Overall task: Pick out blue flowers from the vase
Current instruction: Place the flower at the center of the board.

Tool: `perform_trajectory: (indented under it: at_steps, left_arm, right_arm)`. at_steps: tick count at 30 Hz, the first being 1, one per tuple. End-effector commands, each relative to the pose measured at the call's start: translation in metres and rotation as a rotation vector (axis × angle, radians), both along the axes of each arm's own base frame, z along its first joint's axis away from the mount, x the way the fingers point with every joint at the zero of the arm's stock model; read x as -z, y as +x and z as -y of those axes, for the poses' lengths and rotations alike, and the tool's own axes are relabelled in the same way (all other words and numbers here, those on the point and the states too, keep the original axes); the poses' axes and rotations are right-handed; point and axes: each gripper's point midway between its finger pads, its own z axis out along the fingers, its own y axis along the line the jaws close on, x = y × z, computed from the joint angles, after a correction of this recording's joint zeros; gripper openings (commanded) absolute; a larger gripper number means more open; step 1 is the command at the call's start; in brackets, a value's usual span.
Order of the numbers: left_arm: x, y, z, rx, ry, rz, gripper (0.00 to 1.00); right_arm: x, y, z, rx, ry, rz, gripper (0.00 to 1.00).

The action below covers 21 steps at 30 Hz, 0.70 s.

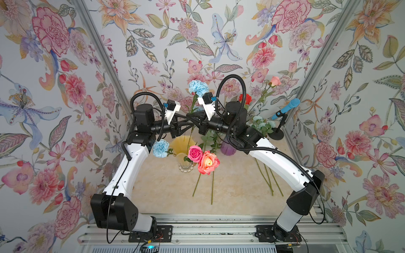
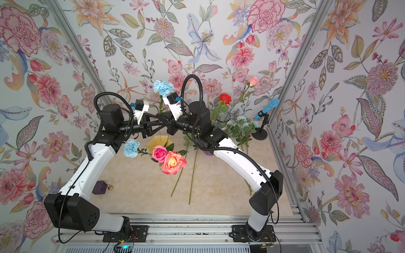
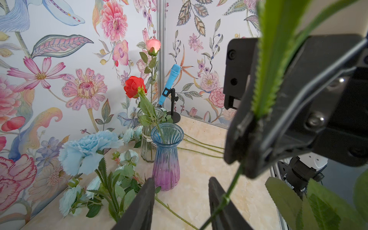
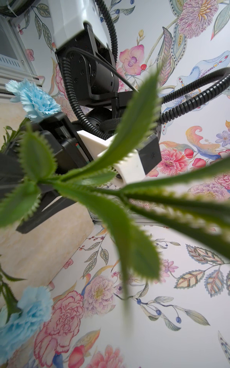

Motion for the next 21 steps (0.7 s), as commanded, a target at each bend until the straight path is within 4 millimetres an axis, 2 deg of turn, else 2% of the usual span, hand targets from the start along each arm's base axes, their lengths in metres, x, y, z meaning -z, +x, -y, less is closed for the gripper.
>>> perform_trajectory:
  at_steps: [1, 7, 14, 19, 21]
  left_arm:
    - [-0.012, -0.007, -0.001, -0.004, -0.011, 0.051, 0.43]
    - [-0.018, -0.014, 0.0, 0.018, -0.031, 0.068, 0.4]
    - [-0.019, -0.017, 0.0, 0.016, -0.031, 0.071, 0.22]
    - [-0.018, -0.013, -0.002, -0.003, -0.027, 0.068, 0.0]
    - [-0.018, -0.012, -0.003, -0.018, -0.025, 0.067, 0.0]
  right_arm:
    - [-0.005, -0.008, -0.009, -0.044, 0.004, 0.004, 0.07]
    - [0.002, -0.002, -0.013, -0.043, -0.013, -0.019, 0.07]
    - [0.004, 0.002, -0.011, -0.032, -0.017, -0.026, 0.08]
    - [0.003, 0.004, -0.009, -0.026, -0.015, -0.028, 0.08]
    - [0.002, 0.003, -0.008, -0.026, -0.015, -0.027, 0.09]
